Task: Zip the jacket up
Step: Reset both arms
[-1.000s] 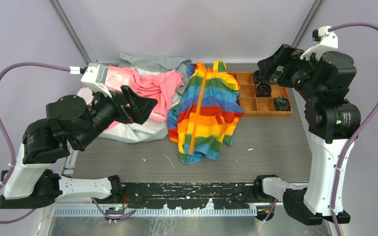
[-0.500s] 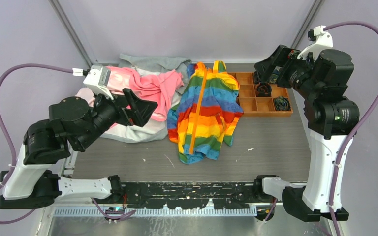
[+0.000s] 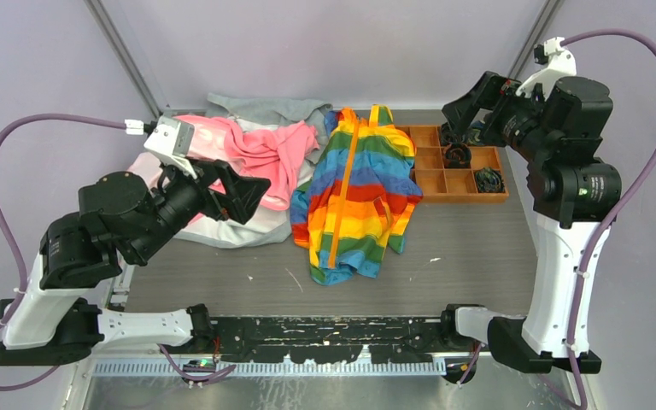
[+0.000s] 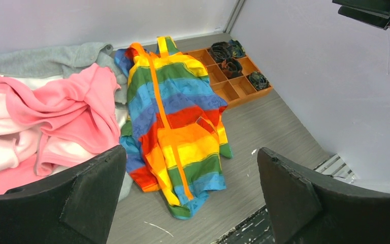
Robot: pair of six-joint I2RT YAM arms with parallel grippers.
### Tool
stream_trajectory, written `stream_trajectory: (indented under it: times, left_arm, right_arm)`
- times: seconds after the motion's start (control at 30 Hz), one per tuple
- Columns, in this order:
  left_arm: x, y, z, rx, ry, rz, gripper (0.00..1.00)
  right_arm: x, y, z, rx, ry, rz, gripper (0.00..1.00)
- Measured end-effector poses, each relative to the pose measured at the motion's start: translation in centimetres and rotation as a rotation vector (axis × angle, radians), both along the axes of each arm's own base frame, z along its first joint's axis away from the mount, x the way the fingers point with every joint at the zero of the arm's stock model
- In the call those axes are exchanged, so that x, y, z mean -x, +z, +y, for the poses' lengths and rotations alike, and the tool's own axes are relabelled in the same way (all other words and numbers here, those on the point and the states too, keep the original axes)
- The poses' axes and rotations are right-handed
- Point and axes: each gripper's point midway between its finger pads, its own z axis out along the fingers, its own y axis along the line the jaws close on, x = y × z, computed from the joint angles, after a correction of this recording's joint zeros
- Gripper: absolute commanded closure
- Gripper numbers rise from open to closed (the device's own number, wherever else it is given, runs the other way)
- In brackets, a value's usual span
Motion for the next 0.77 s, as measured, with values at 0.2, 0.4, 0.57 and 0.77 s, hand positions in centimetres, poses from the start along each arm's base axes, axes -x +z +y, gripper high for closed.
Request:
stream_trajectory:
  times: [0.2,0.4,0.57,0.77]
  left_arm:
    - [-0.3,0.5,-0.2,-0.020,-0.005,-0.038,0.00]
    - [-0.6,0.2,-0.9,-0.048,-0.007,-0.043,0.00]
    - [-0.9,-0.5,-1.6,-0.071,-0.008,-0.034,0.00]
    - [-1.2,-1.7,-2.1,-0.104,-0.004,-0.020,0.00]
  right_arm:
    - [-0.2,-0.1,-0.1,0.002,-0.003,0.005,0.00]
    - [-0.1,0.1,-0.2,0.005,-0.007,0.000,0.00]
    - [0.0,0.1,-0.3,0.008,-0.007,-0.003,0.00]
    - [0.6,0.0,-0.5,0.012,-0.016,-0.009,0.00]
